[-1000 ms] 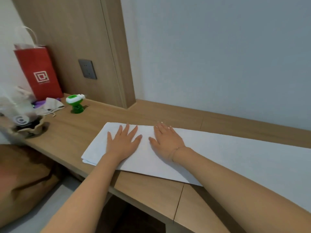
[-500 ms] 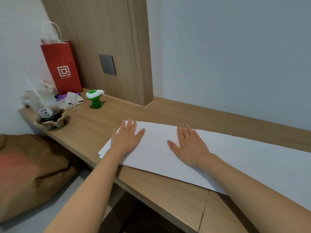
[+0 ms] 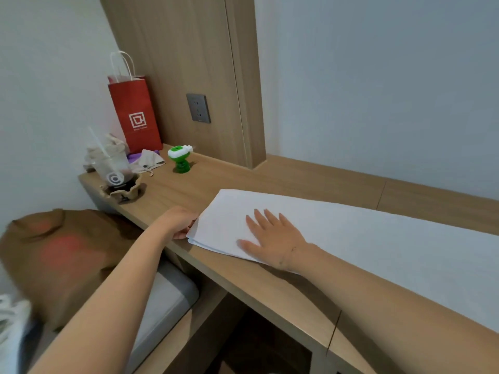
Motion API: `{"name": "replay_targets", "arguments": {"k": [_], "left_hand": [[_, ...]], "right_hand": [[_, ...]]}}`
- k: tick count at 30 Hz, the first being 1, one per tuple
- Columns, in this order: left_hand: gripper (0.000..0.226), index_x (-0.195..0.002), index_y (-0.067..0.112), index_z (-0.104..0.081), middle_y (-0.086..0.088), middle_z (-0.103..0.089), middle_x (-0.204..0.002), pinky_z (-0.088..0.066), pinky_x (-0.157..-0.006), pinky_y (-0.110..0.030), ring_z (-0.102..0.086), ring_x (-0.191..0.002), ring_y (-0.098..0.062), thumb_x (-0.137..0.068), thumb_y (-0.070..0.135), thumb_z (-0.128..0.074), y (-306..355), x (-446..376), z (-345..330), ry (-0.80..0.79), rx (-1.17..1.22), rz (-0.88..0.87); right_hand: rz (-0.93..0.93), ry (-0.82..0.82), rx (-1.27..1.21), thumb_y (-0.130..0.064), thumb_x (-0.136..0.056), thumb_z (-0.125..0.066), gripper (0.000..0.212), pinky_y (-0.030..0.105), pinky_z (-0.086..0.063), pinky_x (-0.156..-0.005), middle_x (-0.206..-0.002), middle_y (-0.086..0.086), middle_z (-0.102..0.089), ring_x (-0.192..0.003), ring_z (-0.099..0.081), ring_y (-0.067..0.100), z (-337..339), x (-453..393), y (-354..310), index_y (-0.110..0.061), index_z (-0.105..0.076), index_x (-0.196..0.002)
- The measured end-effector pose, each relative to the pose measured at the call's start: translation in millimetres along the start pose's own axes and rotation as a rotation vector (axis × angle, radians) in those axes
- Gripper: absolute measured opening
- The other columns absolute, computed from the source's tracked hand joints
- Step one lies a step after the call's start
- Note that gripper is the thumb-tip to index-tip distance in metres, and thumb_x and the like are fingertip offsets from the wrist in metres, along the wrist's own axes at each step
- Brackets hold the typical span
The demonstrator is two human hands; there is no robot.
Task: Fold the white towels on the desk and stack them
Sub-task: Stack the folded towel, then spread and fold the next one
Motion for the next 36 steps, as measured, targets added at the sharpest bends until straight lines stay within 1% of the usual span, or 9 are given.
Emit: {"name": "replay_targets", "arguments": {"k": [4,9,12,15,20,25,28,33,36], "left_hand": [[0.029,-0.08,0.013,-0.049,-0.005,-0.053,-0.078,-0.038,-0.056,-0.022,-0.045,-0.067,-0.016,-0.103,0.028,-0.041,2.3,7.1,-3.4,-0.041,-0.21,-0.044],[0.034,-0.095,0.015,-0.054,-0.004,-0.055,-0.098,-0.043,-0.068,-0.026,-0.052,-0.095,-0.02,-0.105,0.042,-0.035,4.5,21.5,-7.3,-0.052,-0.12,-0.102],[0.038,-0.089,0.011,-0.056,-0.007,-0.056,-0.076,-0.037,-0.06,-0.026,-0.051,-0.071,-0.019,-0.105,0.04,-0.038,0.6,28.7,-17.5,-0.152,0.242,-0.166],[0.036,-0.074,0.013,-0.051,0.0,-0.04,-0.048,-0.026,-0.051,-0.025,-0.032,-0.05,-0.014,-0.104,0.031,-0.045,1.4,39.7,-21.6,-0.186,0.581,-0.163],[0.031,-0.084,0.013,-0.052,0.002,-0.041,-0.051,-0.029,-0.044,-0.022,-0.031,-0.043,-0.009,-0.106,0.03,-0.04,35.4,70.8,-29.8,-0.188,0.759,-0.199],[0.02,-0.091,0.014,-0.049,-0.002,-0.044,-0.067,-0.038,-0.054,-0.023,-0.038,-0.05,-0.01,-0.105,0.023,-0.039,96.7,125.1,-64.2,-0.224,0.605,-0.42],[0.019,-0.088,0.017,-0.046,-0.002,-0.043,-0.073,-0.039,-0.056,-0.023,-0.04,-0.058,-0.011,-0.104,0.027,-0.043,132.1,162.1,-97.1,-0.189,0.421,-0.629],[0.017,-0.085,0.019,-0.053,0.007,-0.053,-0.066,-0.04,-0.058,-0.025,-0.049,-0.056,-0.008,-0.097,0.031,-0.056,166.6,230.9,-181.1,-0.217,0.278,-0.902],[0.017,-0.086,0.018,-0.054,0.007,-0.057,-0.076,-0.04,-0.063,-0.029,-0.053,-0.068,-0.012,-0.096,0.031,-0.056,168.0,267.9,-245.0,-0.24,0.17,-1.043]], "right_hand": [[-0.028,0.037,0.0,-0.075,-0.088,-0.002,0.08,0.045,0.011,-0.119,-0.161,-0.001,0.019,-0.148,0.019,0.026,-16.2,-3.4,1.1,-0.031,0.012,-0.153],[-0.023,0.067,0.009,-0.077,-0.086,-0.005,0.082,0.046,0.01,-0.118,-0.162,-0.001,0.015,-0.149,0.014,0.028,-16.9,-6.4,1.3,-0.032,0.007,-0.153],[-0.033,0.119,-0.097,-0.07,-0.093,-0.017,0.076,0.043,0.001,-0.12,-0.163,0.001,-0.004,-0.15,-0.001,0.025,-8.9,-1.2,0.6,-0.026,-0.013,-0.154],[-0.097,0.237,-0.539,-0.046,-0.101,-0.037,0.049,0.03,-0.015,-0.117,-0.155,0.0,-0.034,-0.144,-0.026,0.018,5.3,15.3,6.1,-0.021,-0.047,-0.142],[-0.147,0.45,-0.829,-0.016,-0.096,-0.055,0.021,0.02,-0.036,-0.096,-0.124,-0.004,-0.062,-0.117,-0.053,0.011,44.6,69.2,42.6,-0.018,-0.068,-0.112],[-0.296,0.473,-0.976,-0.012,-0.096,-0.054,0.019,0.017,-0.046,-0.076,-0.096,-0.005,-0.07,-0.09,-0.065,0.01,81.0,145.8,105.5,-0.02,-0.072,-0.092],[-0.404,0.478,-0.945,-0.01,-0.096,-0.052,0.021,0.025,-0.048,-0.077,-0.093,0.0,-0.072,-0.082,-0.067,0.012,91.3,196.5,144.8,-0.015,-0.071,-0.09],[-0.586,0.472,-0.966,-0.011,-0.097,-0.052,0.02,0.026,-0.053,-0.069,-0.09,0.008,-0.072,-0.075,-0.066,0.019,92.8,275.2,198.8,-0.009,-0.071,-0.091],[-0.715,0.447,-1.013,-0.01,-0.095,-0.052,0.021,0.027,-0.055,-0.059,-0.085,0.014,-0.072,-0.066,-0.066,0.022,83.4,311.1,223.1,-0.002,-0.071,-0.092]]}}
Point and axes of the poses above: each hand's wrist, its own x-axis away from the middle knuckle, its own z-axis out of the back of the hand, y = z × x, the point moved 2 cm from there along -x, towards the middle knuckle
